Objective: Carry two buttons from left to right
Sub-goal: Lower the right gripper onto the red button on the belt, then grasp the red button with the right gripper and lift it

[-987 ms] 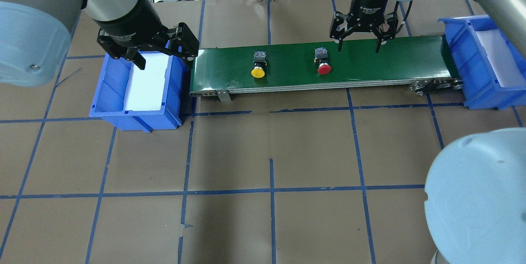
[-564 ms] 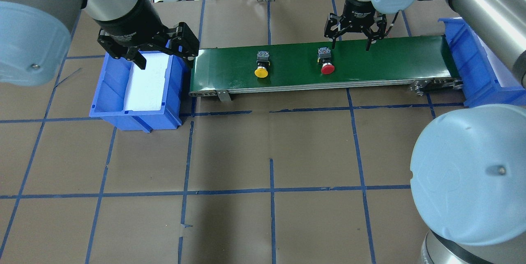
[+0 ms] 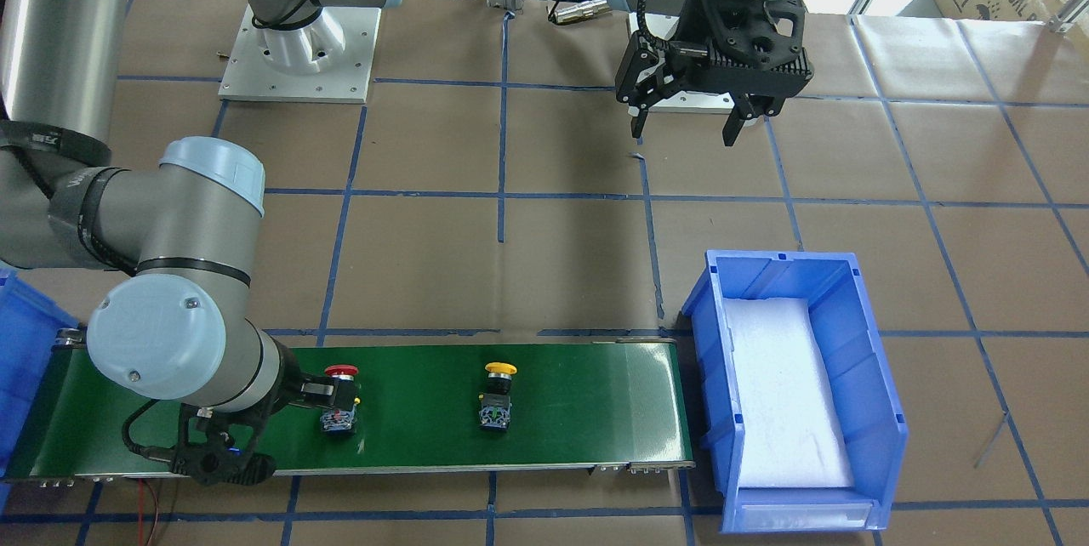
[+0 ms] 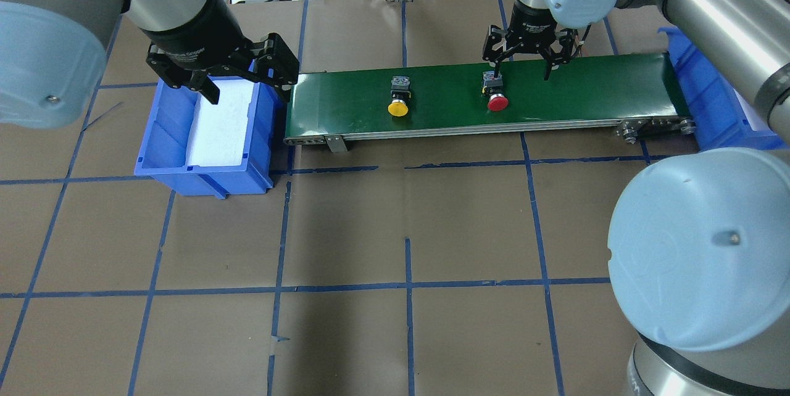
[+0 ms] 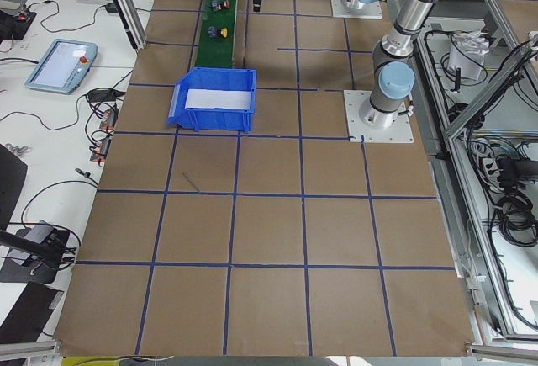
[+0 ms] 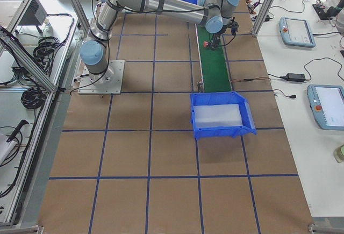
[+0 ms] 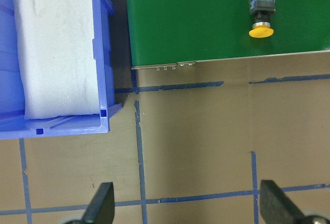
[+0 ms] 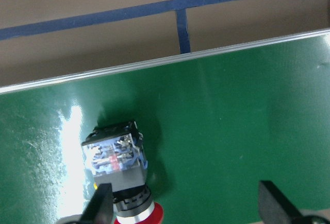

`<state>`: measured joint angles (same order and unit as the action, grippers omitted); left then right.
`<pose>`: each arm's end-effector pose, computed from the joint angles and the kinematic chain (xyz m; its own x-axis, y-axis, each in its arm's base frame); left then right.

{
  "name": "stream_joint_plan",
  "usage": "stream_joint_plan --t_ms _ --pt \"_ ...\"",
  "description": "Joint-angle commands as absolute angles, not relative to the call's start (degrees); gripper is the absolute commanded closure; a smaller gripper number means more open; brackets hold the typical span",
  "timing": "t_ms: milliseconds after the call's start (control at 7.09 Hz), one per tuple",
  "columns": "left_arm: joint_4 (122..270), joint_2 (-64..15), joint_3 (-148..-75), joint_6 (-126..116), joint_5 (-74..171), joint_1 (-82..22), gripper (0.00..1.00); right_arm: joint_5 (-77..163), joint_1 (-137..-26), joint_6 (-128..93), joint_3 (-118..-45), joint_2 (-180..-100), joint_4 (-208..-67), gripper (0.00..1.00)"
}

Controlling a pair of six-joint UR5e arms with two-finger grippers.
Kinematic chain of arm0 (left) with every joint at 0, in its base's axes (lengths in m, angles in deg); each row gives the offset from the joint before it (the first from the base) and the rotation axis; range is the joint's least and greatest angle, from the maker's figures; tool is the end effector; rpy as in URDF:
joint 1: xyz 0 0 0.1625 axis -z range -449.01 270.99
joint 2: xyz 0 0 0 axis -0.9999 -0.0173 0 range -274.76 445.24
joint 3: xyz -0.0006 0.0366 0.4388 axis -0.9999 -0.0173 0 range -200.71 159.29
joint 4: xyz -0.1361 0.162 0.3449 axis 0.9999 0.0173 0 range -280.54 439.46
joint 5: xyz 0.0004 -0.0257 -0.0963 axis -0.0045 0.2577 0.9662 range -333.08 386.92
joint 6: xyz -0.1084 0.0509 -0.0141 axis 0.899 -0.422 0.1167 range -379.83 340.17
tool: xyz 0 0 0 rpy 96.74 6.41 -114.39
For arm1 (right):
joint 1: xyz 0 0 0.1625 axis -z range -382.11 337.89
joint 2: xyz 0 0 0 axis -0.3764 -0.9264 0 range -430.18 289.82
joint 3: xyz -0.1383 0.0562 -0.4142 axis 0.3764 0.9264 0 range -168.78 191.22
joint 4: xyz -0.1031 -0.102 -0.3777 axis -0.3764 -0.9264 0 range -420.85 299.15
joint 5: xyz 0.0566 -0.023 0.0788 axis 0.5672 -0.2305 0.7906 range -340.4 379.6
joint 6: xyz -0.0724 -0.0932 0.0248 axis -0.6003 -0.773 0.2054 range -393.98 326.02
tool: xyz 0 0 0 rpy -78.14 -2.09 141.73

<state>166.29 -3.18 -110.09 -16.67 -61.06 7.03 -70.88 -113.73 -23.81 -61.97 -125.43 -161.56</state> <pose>-0.1873 -0.4630 0.5067 -0.9978 0.0536 0.0401 0.0497 0.9946 -0.0915 0.1519 -0.6942 0.2745 -0.9888 0.1462 0.0303 0.1488 0.9813 0.1223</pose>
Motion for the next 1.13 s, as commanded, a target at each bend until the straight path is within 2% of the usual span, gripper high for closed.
stream_joint_plan --t_ms 0,846,987 --pt "166.2 -3.2 -110.1 -16.6 -61.1 7.0 0.00 -70.8 -114.0 -23.7 -61.8 -125.2 -161.6 0.00" --pt "166.2 -3.2 -110.2 -16.5 -61.1 7.1 0.00 -70.9 -114.0 -25.2 -62.3 -123.4 -165.4 0.02" --pt "166.2 -3.2 -110.2 -16.5 -61.0 7.1 0.00 -70.9 -114.0 -25.9 -62.4 -123.3 -165.3 0.13"
